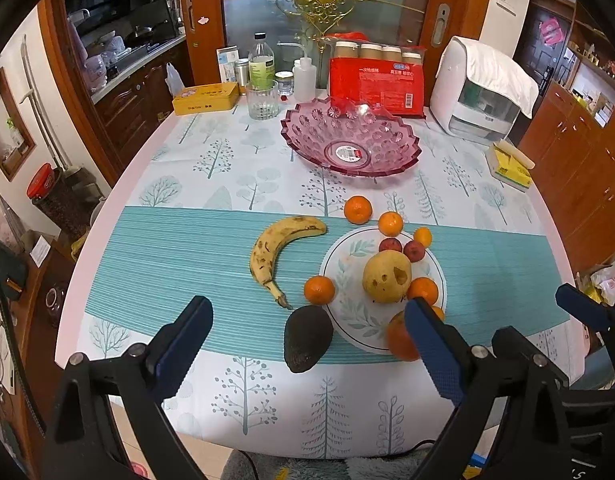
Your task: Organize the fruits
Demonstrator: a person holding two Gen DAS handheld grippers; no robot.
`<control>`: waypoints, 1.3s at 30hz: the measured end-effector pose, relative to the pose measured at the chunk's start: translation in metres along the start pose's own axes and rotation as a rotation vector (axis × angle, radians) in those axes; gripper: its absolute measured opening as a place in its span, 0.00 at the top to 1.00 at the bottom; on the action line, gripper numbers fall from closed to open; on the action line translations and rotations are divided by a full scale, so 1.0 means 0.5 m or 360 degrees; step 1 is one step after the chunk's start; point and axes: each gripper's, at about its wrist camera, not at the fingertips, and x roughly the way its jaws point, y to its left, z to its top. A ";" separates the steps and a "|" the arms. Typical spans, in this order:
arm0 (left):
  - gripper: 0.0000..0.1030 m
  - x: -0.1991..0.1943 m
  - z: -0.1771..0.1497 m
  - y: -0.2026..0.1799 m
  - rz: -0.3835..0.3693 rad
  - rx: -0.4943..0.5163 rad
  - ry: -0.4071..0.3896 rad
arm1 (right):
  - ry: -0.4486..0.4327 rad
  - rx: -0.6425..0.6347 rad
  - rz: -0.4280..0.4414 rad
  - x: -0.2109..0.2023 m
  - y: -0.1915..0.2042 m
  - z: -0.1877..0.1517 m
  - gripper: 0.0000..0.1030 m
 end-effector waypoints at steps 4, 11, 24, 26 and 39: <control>0.07 0.002 0.004 -0.002 -0.0001 -0.0005 -0.0005 | -0.0007 -0.0003 0.0007 0.003 -0.002 0.008 0.11; 0.07 0.005 0.011 -0.007 -0.0019 0.0003 0.0015 | -0.0021 0.0003 0.0018 0.007 -0.010 0.016 0.11; 0.07 0.014 0.017 -0.023 -0.0021 0.0027 0.0010 | -0.0027 0.0035 0.0012 0.018 -0.030 0.014 0.11; 0.07 0.015 0.016 -0.025 -0.0010 0.0031 0.0005 | -0.0027 0.0035 0.0013 0.018 -0.030 0.015 0.11; 0.07 -0.001 0.011 -0.025 0.0048 0.0055 -0.0036 | -0.0030 0.0032 0.0018 0.017 -0.032 0.017 0.11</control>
